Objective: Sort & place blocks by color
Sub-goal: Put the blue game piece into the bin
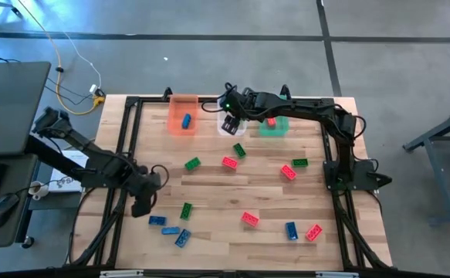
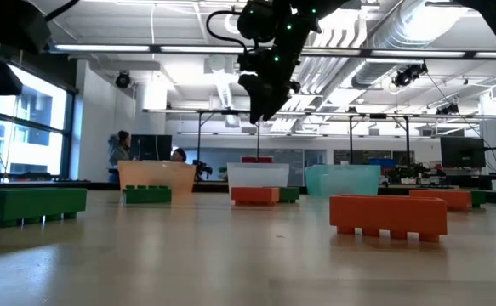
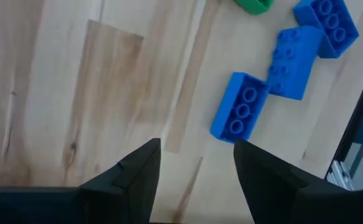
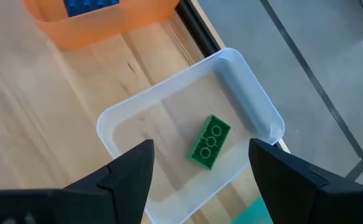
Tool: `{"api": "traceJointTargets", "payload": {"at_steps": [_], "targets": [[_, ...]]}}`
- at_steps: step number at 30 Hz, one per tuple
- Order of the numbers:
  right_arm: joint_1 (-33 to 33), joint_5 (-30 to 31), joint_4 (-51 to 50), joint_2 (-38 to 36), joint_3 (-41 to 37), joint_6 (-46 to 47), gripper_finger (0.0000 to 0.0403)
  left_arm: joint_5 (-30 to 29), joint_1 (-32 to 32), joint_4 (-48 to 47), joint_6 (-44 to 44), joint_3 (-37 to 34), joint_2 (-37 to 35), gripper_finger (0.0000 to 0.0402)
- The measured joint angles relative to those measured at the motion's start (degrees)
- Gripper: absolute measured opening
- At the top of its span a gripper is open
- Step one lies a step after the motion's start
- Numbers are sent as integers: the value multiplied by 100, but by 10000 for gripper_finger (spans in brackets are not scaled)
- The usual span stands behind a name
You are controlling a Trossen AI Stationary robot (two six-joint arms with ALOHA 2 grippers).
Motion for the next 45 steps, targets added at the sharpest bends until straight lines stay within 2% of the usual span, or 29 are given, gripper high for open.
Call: {"api": "traceJointTargets", "payload": {"at_steps": [8, 19, 28, 45], "targets": [[-2, 6, 2, 2, 2, 34, 250, -734, -722, 811, -2, 0, 202, 190], [-11, 9, 22, 7, 0, 35, 250, -990, -1352, 1334, -329, 0, 1049, 187], [-11, 9, 21, 7, 0, 35, 250, -743, -1472, 1425, -518, -2, 1735, 186], [-11, 9, 22, 7, 1, 35, 250, -383, -1542, 1840, -562, -2, 2592, 186]]}}
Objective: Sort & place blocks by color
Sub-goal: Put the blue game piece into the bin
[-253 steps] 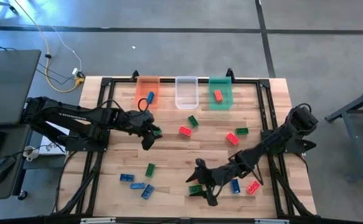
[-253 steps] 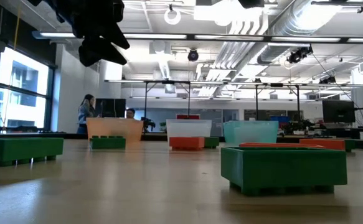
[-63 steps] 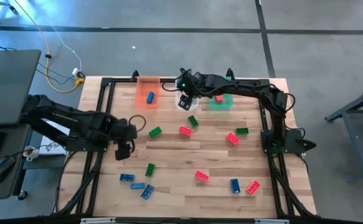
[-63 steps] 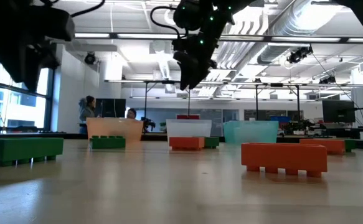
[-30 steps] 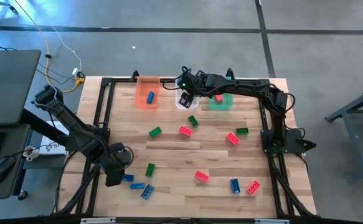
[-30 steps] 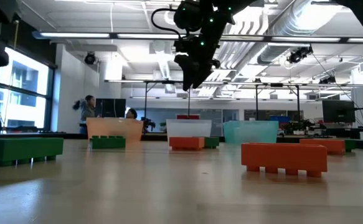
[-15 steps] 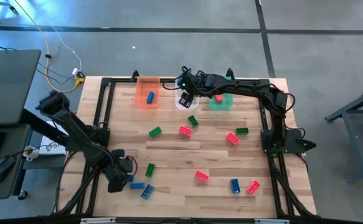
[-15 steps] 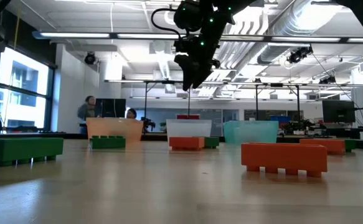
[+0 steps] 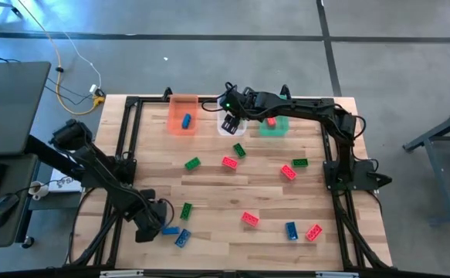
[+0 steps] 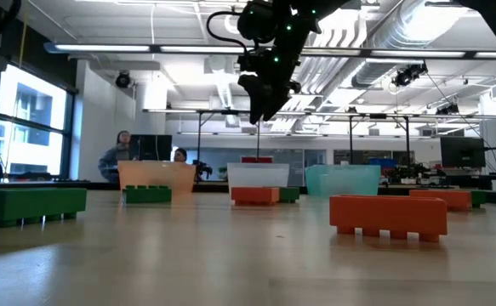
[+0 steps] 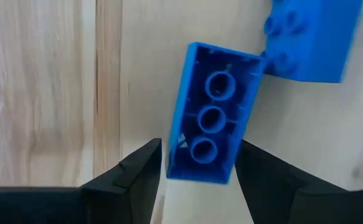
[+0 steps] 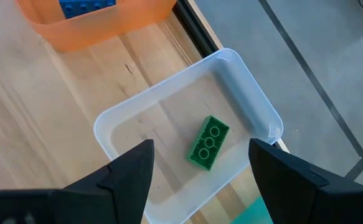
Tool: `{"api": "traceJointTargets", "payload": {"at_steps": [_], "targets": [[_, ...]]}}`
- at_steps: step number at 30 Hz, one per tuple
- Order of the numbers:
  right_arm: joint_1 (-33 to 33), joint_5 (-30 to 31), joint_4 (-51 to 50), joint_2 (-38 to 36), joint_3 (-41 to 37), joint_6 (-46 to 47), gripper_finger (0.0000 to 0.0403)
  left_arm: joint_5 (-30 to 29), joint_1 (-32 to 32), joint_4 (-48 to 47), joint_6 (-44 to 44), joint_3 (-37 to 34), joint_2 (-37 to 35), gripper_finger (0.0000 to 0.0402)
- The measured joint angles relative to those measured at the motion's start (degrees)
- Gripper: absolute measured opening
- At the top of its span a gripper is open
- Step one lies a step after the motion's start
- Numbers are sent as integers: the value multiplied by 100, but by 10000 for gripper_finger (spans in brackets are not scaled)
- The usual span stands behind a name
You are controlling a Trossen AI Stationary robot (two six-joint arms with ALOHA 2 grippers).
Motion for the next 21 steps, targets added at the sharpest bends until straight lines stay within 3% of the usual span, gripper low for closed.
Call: {"api": "traceJointTargets", "payload": {"at_steps": [8, 14, 21], "targets": [[1, -3, -1, 0, -1, -34, 250, -87, 0, 51, -19, 24, 370, 178], [9, -31, -61, -29, 1, -93, 250, -227, 0, 54, 30, 9, 275, 111], [138, -55, -262, -417, 12, -112, 250, -556, 19, 60, 4, -8, 152, 109]]}}
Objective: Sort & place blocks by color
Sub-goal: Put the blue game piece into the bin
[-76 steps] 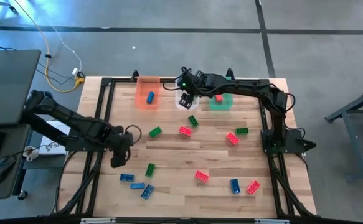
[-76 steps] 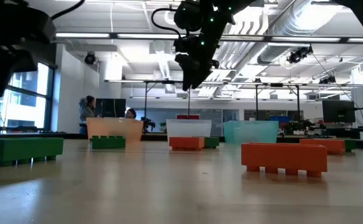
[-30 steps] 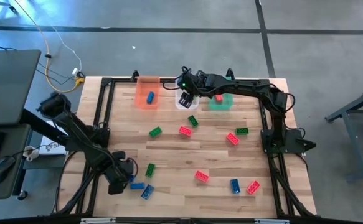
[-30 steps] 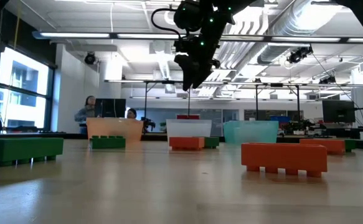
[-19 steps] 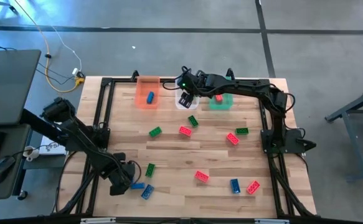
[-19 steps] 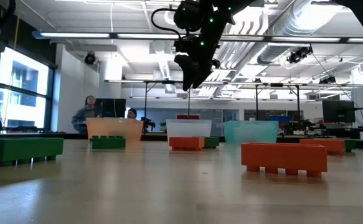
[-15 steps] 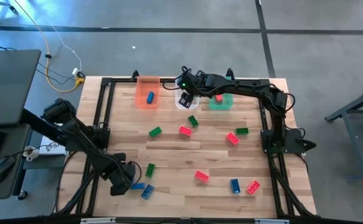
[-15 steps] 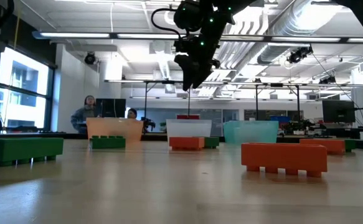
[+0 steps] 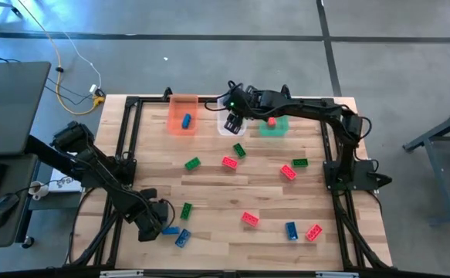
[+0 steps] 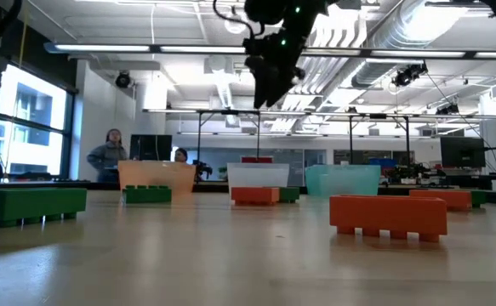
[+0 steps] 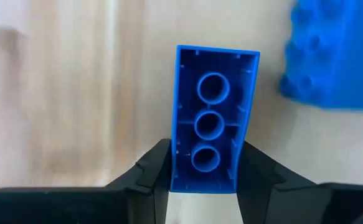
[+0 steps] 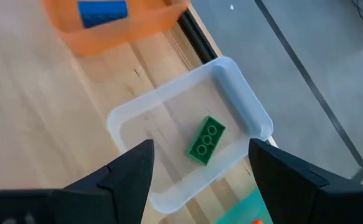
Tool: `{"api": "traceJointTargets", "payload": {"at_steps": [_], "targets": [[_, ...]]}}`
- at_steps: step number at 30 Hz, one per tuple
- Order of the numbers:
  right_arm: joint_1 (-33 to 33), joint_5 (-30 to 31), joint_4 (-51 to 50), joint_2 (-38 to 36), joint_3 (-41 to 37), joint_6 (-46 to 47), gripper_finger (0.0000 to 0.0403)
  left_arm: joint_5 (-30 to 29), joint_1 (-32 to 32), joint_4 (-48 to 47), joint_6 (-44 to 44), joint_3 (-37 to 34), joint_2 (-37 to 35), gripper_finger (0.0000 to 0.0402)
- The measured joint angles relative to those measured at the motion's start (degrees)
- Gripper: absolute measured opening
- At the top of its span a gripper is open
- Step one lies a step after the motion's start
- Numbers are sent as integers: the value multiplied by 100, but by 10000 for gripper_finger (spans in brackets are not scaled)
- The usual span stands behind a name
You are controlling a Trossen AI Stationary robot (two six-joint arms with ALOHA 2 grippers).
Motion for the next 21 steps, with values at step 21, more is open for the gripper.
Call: {"api": "traceJointTargets", "payload": {"at_steps": [21], "targets": [[1041, -319, -818, -1255, 9, 153, 250, -2401, 2418, -942, 1667, 1, -1556, 109]]}}
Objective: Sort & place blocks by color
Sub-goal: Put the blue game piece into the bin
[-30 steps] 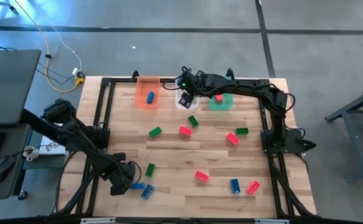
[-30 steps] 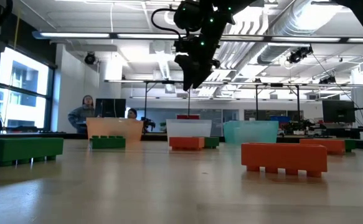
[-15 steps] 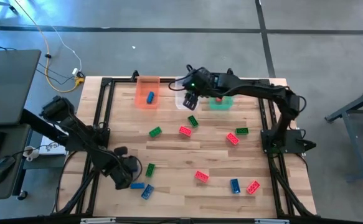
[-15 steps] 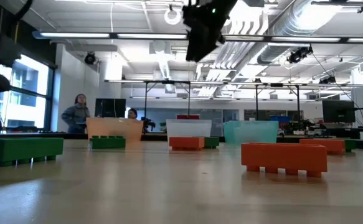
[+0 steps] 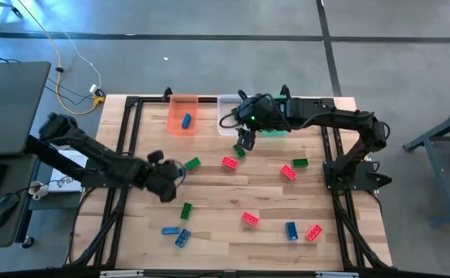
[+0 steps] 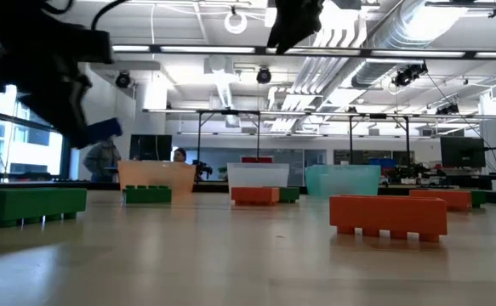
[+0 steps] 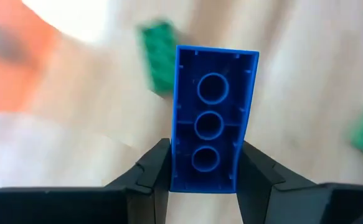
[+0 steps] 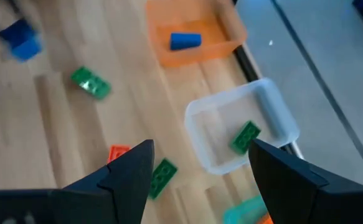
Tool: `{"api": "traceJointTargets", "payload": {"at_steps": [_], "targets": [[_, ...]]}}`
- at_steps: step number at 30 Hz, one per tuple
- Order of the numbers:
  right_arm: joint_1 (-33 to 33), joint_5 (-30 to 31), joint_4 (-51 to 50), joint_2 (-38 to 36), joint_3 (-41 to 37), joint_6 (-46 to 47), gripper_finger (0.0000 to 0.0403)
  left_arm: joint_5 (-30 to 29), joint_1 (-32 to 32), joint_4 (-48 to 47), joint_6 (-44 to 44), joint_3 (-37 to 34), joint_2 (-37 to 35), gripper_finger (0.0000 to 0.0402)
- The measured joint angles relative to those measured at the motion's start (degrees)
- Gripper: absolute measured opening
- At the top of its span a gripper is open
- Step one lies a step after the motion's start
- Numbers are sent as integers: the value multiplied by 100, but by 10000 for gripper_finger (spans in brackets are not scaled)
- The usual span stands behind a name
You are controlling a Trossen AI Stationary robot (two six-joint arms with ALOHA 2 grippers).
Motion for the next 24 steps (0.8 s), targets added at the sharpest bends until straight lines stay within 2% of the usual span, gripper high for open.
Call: {"api": "traceJointTargets", "payload": {"at_steps": [4, 11, 16, 24], "targets": [[187, 0, -272, -9, -138, 218, 250, -321, 839, 69, 941, 4, -330, 109], [390, 0, -339, -9, -746, 598, 250, -294, 2517, 636, 2678, 15, -668, 109], [464, -2, -244, 2, -1172, 938, 250, 393, 3713, 1270, 3758, 13, -648, 109], [607, -4, -144, -2, -1394, 1438, 250, 1333, 5248, 2084, 4659, 13, -488, 109]]}}
